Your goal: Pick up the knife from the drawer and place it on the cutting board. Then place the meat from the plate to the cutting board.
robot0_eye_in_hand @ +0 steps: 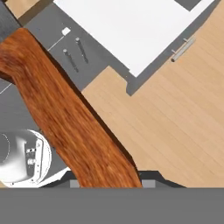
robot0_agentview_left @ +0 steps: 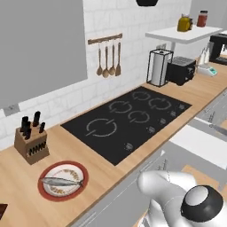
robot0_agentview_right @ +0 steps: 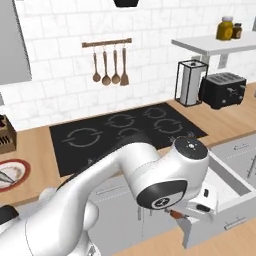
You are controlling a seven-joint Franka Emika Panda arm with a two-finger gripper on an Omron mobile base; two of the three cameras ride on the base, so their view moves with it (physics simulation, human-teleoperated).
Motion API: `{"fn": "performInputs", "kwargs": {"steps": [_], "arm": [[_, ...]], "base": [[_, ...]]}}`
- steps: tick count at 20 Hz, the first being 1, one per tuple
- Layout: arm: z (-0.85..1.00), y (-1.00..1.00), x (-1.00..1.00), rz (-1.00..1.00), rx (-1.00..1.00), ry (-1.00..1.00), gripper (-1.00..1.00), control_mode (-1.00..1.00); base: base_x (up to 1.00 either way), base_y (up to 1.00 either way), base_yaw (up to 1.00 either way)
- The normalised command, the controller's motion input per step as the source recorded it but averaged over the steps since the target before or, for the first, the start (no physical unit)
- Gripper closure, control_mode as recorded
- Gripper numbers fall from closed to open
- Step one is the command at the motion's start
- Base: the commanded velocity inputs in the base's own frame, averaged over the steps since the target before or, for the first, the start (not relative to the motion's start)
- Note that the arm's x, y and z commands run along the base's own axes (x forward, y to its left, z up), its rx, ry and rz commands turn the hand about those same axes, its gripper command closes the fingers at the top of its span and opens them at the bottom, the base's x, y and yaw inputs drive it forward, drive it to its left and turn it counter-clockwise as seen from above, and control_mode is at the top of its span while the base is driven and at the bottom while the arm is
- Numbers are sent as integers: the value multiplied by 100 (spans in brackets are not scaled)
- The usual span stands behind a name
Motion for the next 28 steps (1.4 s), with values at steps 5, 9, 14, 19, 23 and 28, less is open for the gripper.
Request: {"fn": "performInputs", "kwargs": {"steps": [5, 9, 14, 19, 23, 28], "arm": [[0, 0, 0, 0, 0, 0, 100, 100], [0, 0, 0, 0, 0, 0, 100, 100], [0, 0, 0, 0, 0, 0, 100, 100], [0, 0, 0, 0, 0, 0, 100, 100], [0, 0, 0, 0, 0, 0, 100, 100], [0, 0, 0, 0, 0, 0, 100, 100]], "base": [[-41, 100, 25], [-23, 63, 52], [0, 35, 61], [31, 47, 41], [11, 49, 35], [0, 56, 37]]}}
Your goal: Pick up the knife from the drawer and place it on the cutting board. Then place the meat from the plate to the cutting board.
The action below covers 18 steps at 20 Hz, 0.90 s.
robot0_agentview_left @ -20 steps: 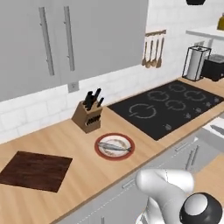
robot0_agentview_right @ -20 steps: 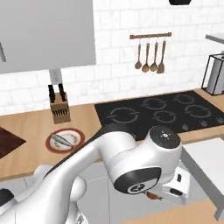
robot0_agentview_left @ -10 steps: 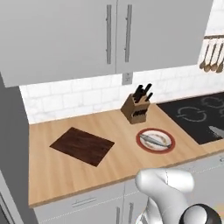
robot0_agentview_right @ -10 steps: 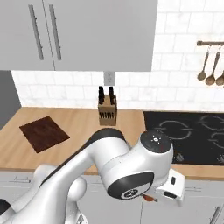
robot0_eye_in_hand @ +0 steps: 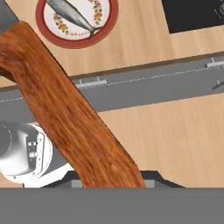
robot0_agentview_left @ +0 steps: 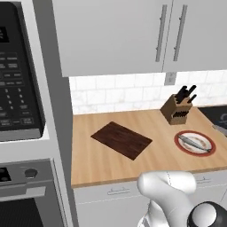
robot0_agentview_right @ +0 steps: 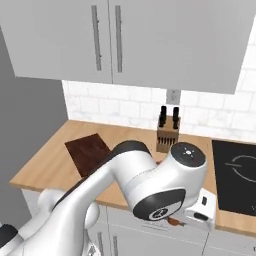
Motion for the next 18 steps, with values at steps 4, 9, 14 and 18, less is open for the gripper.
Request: {"fn": "performInputs", "kwargs": {"steps": [4, 9, 14, 18], "arm": [[5, 9, 13, 3, -1, -1, 100, -100], [2, 74, 85, 2, -5, 0, 100, -100], [-14, 99, 100, 3, 0, 1, 100, -100], [-36, 100, 100, 3, 0, 0, 100, -100]], "base": [[24, 21, 17], [0, 0, 0], [0, 0, 0], [0, 0, 0]]}}
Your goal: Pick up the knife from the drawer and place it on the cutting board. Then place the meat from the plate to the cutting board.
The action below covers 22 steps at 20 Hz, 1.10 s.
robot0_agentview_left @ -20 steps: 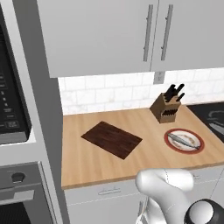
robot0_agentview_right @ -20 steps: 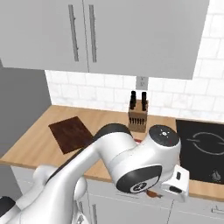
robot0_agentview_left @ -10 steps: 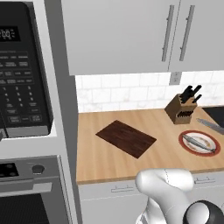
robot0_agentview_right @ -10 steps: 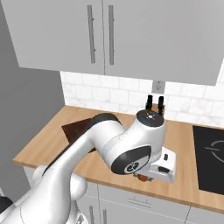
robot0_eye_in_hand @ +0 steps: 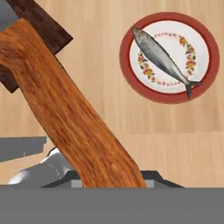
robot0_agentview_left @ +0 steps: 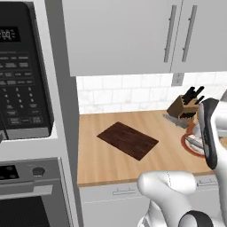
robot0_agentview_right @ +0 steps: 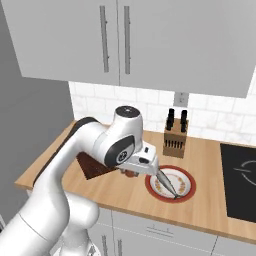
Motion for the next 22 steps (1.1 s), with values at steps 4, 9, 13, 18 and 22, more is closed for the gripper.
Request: {"fn": "performInputs", "kwargs": {"steps": [4, 9, 13, 18, 22], "arm": [[-38, 100, 66, 4, 0, 0, 100, -100], [-50, 99, 71, 3, -1, 0, 100, -100], [-36, 86, 97, 1, -3, 0, 100, -100], [-37, 23, 100, 2, -2, 12, 100, -100], [-42, 9, 82, 8, -7, 5, 100, -100]], "base": [[0, 0, 0], [0, 0, 0], [0, 0, 0], [0, 0, 0], [0, 0, 0]]}}
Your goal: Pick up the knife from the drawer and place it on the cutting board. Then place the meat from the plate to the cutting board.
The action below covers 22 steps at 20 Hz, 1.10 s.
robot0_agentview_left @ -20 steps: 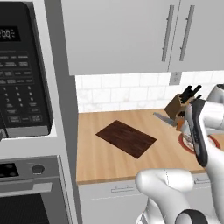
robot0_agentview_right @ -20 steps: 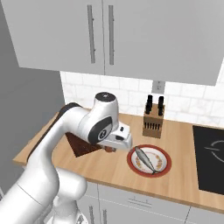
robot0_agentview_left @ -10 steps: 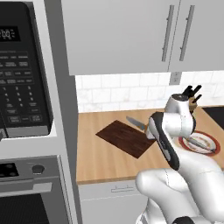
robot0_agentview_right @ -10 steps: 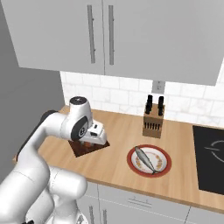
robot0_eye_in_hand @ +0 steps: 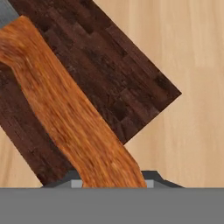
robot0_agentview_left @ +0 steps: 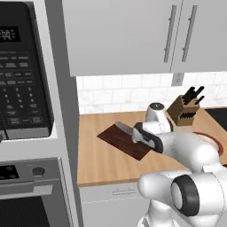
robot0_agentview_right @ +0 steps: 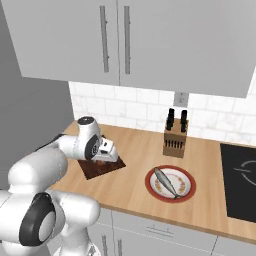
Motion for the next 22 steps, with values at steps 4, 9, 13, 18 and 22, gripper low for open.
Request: {"fn": "performInputs", "kwargs": {"steps": [4, 9, 13, 18, 22], "arm": [[-31, 18, 62, 9, -7, 1, 100, -100], [-28, 23, 16, 1, -2, 2, 100, -100], [-35, 1, 0, 0, 0, 4, 100, -100], [-10, 1, -7, -2, 0, 1, -100, -100], [48, -29, -25, -3, 6, -9, -100, -100]], "base": [[0, 0, 0], [0, 0, 0], [0, 0, 0], [0, 0, 0], [0, 0, 0]]}}
